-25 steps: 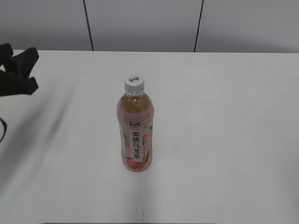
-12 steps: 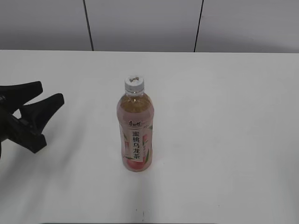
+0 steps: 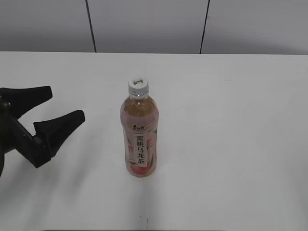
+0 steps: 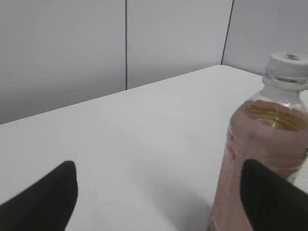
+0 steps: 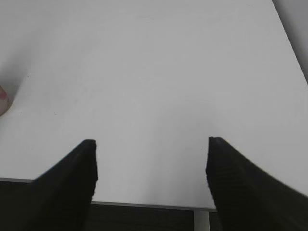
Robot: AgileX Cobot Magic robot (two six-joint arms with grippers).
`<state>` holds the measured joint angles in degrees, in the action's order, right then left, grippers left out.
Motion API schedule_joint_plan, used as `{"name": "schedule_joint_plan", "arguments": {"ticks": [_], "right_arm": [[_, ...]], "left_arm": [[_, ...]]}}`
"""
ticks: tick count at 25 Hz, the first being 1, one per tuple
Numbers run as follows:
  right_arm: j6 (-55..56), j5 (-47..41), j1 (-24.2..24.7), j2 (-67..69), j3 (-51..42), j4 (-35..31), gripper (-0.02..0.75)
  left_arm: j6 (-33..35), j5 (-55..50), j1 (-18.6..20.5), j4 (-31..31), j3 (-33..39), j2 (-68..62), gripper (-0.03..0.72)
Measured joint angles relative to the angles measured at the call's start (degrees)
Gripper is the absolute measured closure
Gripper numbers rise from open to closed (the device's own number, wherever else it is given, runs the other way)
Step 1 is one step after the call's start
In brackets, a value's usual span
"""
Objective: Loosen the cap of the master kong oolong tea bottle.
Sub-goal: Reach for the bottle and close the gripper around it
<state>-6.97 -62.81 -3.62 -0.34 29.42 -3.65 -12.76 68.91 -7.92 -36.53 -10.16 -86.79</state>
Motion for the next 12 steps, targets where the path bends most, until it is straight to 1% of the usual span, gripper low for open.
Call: {"name": "schedule_joint_plan", "arguments": {"ticks": [7, 12], "right_arm": [[0.0, 0.0, 0.0, 0.0, 0.0, 0.0, 0.202], [0.0, 0.0, 0.0, 0.0, 0.0, 0.0, 0.202]], "left_arm": [[-5.7, 0.1, 0.0, -11.7, -3.2, -0.1, 0.078], [-7.2, 0.4, 0.0, -17.3, -5.0, -3.8, 0.087]]}}
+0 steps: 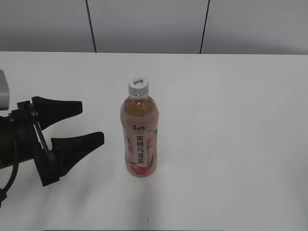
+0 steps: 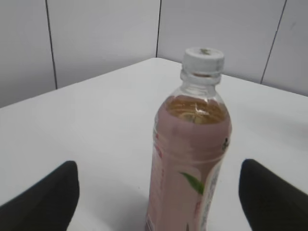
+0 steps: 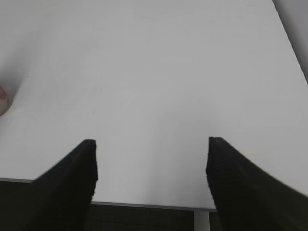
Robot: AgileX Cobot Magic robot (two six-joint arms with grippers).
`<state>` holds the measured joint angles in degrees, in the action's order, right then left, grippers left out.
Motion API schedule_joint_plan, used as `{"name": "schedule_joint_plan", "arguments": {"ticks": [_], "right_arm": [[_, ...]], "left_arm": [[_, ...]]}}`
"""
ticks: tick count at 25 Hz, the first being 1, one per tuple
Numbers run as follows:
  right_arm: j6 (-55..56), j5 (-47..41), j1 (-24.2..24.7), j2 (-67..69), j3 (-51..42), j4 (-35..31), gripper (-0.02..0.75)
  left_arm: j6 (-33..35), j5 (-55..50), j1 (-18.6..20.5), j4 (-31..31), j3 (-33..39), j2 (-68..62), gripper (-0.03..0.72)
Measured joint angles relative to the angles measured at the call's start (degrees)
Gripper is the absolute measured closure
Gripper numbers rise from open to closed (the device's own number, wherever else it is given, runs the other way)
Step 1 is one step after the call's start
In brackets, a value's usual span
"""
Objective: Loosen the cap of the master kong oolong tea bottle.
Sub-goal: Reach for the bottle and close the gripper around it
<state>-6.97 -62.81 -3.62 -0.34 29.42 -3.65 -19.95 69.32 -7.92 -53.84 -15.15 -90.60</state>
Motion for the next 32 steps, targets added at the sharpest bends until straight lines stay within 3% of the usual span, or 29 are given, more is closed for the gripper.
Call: {"name": "schedule_joint_plan", "arguments": {"ticks": [6, 10, 16, 32], "right_arm": [[0.0, 0.0, 0.0, 0.0, 0.0, 0.0, 0.202], [0.0, 0.0, 0.0, 0.0, 0.0, 0.0, 0.202], [0.0, 0.0, 0.0, 0.0, 0.0, 0.0, 0.202], [0.0, 0.0, 0.0, 0.0, 0.0, 0.0, 0.202]], "left_arm": [[-0.2, -0.1, -0.2, -4.8, -2.9, -8.0, 0.095], [-0.3, -0.1, -2.5, -5.8, -5.6, -11.6, 0.097], [-0.3, -0.1, -7.4, -4.7, -9.9, -13.8, 0.097], [-3.3, -0.1, -14.2, -1.3, -20.2, -18.3, 0.099]]}}
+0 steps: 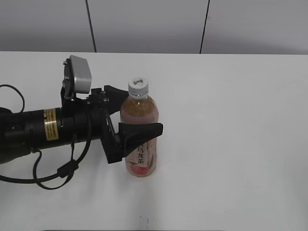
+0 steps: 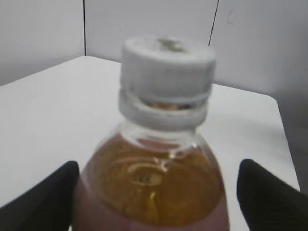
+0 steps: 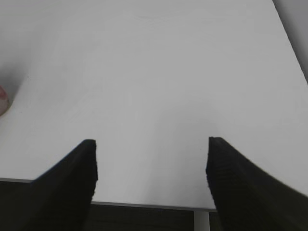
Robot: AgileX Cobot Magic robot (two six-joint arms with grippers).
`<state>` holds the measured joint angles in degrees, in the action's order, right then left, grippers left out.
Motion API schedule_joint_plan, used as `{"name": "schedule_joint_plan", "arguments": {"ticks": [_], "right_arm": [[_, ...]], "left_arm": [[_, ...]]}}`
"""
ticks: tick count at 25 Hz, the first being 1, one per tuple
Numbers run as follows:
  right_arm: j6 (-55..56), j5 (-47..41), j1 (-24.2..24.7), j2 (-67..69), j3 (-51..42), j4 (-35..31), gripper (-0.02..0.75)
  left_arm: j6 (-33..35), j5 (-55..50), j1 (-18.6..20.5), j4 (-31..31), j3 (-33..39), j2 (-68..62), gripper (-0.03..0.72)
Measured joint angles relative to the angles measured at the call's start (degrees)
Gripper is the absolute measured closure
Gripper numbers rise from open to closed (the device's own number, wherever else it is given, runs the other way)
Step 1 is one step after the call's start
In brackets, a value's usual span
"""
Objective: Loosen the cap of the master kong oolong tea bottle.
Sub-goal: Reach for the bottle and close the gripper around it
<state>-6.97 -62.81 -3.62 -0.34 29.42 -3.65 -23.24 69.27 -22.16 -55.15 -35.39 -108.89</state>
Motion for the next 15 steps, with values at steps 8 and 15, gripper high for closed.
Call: {"name": "schedule_joint_plan", "arguments": {"ticks": [8, 15], "right_arm": [[0.0, 0.0, 0.0, 0.0, 0.0, 0.0, 0.202], [0.0, 0.0, 0.0, 0.0, 0.0, 0.0, 0.202]], "left_arm": [[-1.0, 0.0, -0.1, 0.2, -0.9, 0.0, 0.104], [-1.2, 0.0, -0.1, -0.5, -0.9, 0.0, 0.193]]}}
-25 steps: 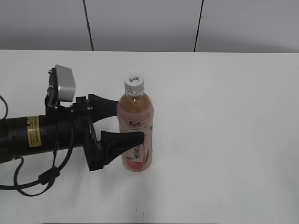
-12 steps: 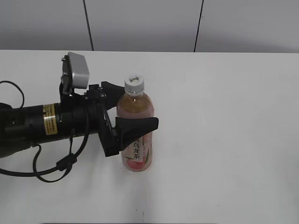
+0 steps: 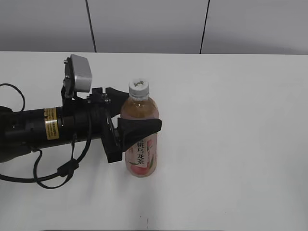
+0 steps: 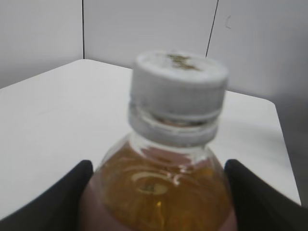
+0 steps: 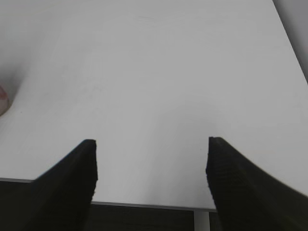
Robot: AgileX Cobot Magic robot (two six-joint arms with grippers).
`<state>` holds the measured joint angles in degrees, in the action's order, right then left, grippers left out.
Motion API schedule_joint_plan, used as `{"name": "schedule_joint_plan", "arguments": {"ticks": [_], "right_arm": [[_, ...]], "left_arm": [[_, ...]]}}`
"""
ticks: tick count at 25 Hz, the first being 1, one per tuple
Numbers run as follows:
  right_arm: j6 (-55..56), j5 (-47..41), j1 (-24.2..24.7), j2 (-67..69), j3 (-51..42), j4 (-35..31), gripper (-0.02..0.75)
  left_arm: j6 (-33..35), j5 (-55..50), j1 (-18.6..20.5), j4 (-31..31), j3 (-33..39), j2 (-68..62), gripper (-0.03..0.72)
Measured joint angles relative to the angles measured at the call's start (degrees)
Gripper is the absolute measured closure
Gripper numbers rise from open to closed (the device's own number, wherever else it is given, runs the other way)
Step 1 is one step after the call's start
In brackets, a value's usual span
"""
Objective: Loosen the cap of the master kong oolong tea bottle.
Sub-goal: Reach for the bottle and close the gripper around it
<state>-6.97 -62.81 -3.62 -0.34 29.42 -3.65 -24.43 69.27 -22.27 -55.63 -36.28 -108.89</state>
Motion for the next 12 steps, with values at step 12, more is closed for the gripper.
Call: {"name": "schedule_joint_plan", "arguments": {"ticks": [12], "right_arm": [[0.0, 0.0, 0.0, 0.0, 0.0, 0.0, 0.202]], "left_arm": [[0.0, 0.0, 0.0, 0.1, 0.0, 0.0, 0.232]]}}
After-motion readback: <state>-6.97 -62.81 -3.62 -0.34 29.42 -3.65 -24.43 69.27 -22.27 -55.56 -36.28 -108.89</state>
